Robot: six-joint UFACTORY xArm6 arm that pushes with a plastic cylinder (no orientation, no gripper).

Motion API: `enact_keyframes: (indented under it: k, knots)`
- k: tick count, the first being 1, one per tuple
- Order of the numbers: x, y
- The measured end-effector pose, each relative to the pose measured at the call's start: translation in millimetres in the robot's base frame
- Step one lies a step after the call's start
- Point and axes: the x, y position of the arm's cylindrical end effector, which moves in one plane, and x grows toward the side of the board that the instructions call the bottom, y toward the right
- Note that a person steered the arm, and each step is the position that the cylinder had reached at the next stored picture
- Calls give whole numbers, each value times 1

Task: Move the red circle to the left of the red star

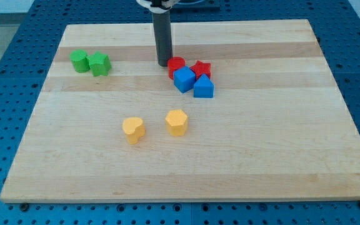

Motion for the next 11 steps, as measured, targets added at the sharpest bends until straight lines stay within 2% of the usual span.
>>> enact_keyframes:
  k: [3, 7, 11]
  knots:
    - [1, -50]
    - [10, 26]
    - [11, 14]
